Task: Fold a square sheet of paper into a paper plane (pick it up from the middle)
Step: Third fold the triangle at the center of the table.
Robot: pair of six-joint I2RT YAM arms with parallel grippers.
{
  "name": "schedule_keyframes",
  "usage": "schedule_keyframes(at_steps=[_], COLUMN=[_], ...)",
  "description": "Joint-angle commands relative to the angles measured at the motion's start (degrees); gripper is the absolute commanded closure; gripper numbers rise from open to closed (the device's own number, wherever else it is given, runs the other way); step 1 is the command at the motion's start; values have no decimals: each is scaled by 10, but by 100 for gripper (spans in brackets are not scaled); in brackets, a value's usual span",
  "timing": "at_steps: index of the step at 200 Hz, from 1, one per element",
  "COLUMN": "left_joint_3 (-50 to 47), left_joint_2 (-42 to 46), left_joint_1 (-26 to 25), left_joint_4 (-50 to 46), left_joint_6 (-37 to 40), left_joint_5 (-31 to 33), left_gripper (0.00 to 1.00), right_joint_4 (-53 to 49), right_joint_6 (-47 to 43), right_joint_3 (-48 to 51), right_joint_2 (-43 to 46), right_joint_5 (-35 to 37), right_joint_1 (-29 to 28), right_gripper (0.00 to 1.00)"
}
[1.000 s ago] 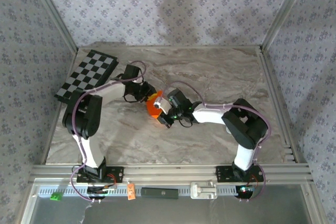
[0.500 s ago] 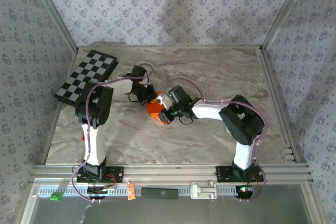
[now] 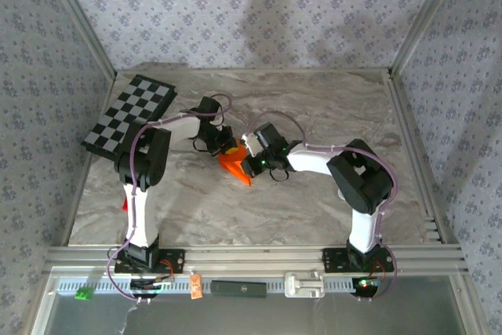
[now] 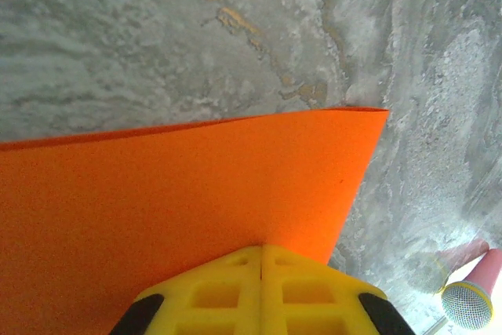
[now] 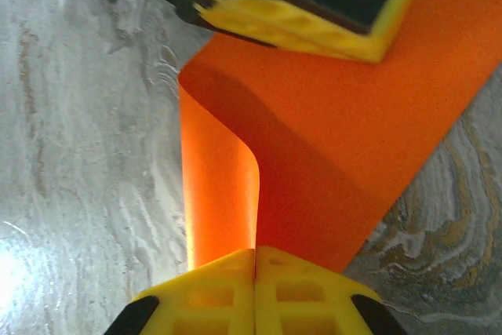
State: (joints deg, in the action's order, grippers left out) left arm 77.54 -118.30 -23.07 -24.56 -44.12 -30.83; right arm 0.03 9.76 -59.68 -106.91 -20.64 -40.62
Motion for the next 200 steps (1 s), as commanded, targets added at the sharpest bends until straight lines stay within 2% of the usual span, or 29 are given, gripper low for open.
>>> schedule_keyframes(at_steps=[1, 118, 200], left_joint_3=[10, 18, 33], left_joint_2=[-15, -14, 24], left_joint_1=[-7, -9, 2], left_joint_4=[-29, -31, -19], left_joint_6=[11, 15, -2], left_joint_5=[-6, -14, -16], left_gripper=[94, 94, 92], right_joint_4=[-26, -64, -68], right_joint_6=[22, 10, 1], right_joint_3=[-21, -50, -51], right_joint_2=[-11, -36, -35], right_joint_5=[24, 29, -14], right_joint_1=[1, -4, -5], right_gripper=[93, 92, 92])
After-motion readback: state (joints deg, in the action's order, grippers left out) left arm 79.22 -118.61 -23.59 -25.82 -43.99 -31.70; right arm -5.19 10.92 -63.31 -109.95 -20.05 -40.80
